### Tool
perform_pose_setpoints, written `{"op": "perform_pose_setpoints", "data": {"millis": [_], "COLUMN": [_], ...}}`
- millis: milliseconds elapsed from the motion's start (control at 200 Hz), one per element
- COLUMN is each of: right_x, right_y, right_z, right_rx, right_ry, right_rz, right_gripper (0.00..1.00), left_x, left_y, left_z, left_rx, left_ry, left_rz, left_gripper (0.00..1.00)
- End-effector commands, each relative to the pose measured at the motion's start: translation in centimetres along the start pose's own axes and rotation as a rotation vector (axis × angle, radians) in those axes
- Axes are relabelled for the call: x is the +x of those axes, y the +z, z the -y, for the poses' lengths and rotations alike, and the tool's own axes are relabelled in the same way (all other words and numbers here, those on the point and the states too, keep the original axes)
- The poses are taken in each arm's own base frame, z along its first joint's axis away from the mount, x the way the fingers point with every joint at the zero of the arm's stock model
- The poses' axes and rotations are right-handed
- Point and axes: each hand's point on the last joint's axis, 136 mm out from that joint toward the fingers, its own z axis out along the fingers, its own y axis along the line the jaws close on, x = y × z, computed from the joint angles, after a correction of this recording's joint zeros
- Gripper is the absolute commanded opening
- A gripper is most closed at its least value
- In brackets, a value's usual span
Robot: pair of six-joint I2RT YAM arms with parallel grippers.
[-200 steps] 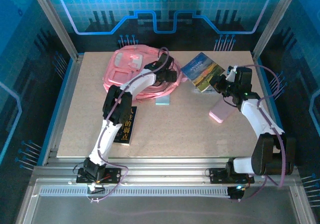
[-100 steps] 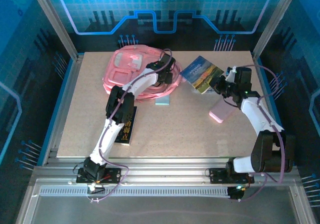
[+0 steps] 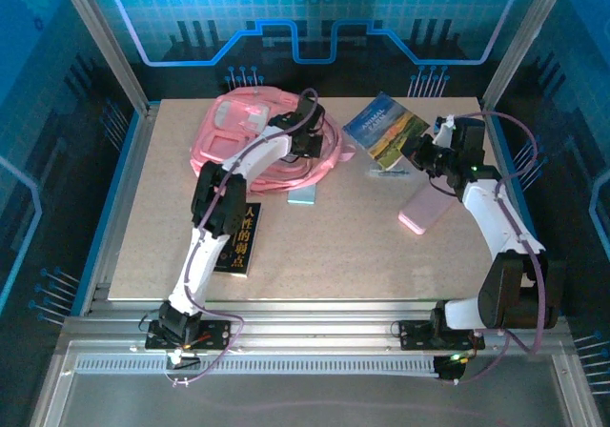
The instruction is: Pack the student bag
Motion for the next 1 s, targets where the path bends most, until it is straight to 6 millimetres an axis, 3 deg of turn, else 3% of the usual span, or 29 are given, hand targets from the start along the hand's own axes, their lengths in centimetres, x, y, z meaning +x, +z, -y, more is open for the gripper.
{"op": "perform_pose_setpoints", "data": {"millis": [0,205,440,650,805,991], "right_x": [-2.2,-1.9,0.1,2.9,5.4,8.9], "right_y": [-1.0,-0.2,3.1,9.1,14.7,20.5], "right_z": [-2.5,-3.2,-6.2,-9.6,-12.6,-13.5], "right_rx": [-0.068,-0.099,-0.169,-0.265,-0.35,-0.358], "right_ry": [-0.083,-0.111,-0.161,-0.16,-0.121,-0.083], "right_rz": [0.044,-0.004,-0.097,-0.22,-0.337,-0.466], "right_gripper": [0.0,0.0,0.0,0.0,0.0,0.0], "left_x": [-3.2,-6.3,-8.3,-8.9,-9.3,-9.7], "left_y": [-7.1,-13.4,-17.3,-19.7,-20.9,-22.1], "left_z": [0.2,-0.6,-2.4,-2.4,-2.3,-1.6], "left_rx": [0.128,0.238,0.397,0.485,0.53,0.599], "left_ry": [-0.017,-0.066,-0.157,-0.167,-0.178,-0.184], "left_rz": [0.07,0.154,0.191,0.218,0.246,0.272], "left_gripper": [0.0,0.0,0.0,0.0,0.0,0.0]}}
